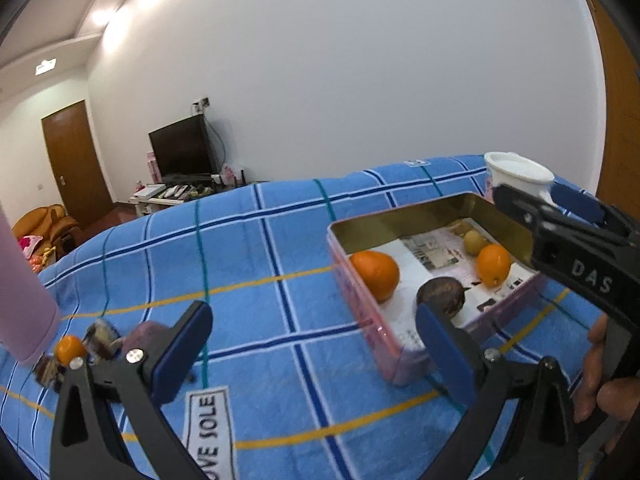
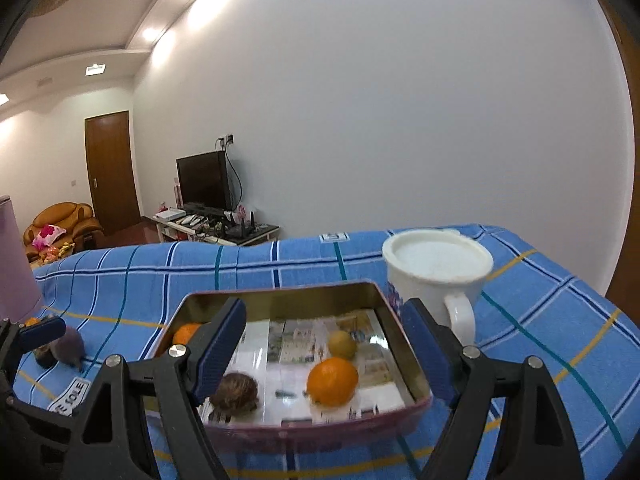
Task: Organize fruits
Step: 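Carry the lime and orange into the pink tin and release both, then move both tools back toward the remaining fruits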
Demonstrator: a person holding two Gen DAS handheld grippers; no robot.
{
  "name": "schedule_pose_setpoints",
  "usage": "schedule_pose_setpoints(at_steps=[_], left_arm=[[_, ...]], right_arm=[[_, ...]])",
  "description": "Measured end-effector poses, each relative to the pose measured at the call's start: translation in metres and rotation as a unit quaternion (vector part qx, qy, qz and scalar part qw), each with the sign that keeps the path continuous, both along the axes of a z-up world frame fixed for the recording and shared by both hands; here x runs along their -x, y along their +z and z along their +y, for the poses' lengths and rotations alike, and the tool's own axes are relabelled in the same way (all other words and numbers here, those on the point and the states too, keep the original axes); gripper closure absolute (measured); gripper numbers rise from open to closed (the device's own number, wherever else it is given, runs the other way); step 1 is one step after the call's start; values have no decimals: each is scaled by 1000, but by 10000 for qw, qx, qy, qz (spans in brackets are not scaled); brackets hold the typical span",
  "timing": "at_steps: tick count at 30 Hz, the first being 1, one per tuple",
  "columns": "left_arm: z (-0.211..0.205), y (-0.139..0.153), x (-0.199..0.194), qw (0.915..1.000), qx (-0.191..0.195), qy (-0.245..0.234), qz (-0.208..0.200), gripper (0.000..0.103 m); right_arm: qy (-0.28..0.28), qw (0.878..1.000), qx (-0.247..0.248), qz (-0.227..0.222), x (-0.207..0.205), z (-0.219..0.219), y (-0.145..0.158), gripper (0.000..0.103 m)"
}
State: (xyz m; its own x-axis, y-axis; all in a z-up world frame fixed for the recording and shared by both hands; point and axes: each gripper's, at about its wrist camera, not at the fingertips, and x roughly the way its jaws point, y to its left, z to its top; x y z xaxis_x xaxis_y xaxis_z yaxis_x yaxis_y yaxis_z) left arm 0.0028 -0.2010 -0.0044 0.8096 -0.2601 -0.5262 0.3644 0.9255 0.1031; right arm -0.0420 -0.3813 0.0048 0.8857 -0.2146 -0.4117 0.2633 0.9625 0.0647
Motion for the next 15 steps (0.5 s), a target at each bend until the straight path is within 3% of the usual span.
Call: schedule_pose_setpoints(at_steps=[10, 15], left_arm=[[9, 4, 35, 9994, -43, -164, -288, 0], [24, 10, 40, 9997, 80, -165, -178, 0]], right_arm=[[-138, 9998, 29, 144, 34, 12, -1, 22], [-113, 9994, 98, 298, 47, 21, 0, 22]])
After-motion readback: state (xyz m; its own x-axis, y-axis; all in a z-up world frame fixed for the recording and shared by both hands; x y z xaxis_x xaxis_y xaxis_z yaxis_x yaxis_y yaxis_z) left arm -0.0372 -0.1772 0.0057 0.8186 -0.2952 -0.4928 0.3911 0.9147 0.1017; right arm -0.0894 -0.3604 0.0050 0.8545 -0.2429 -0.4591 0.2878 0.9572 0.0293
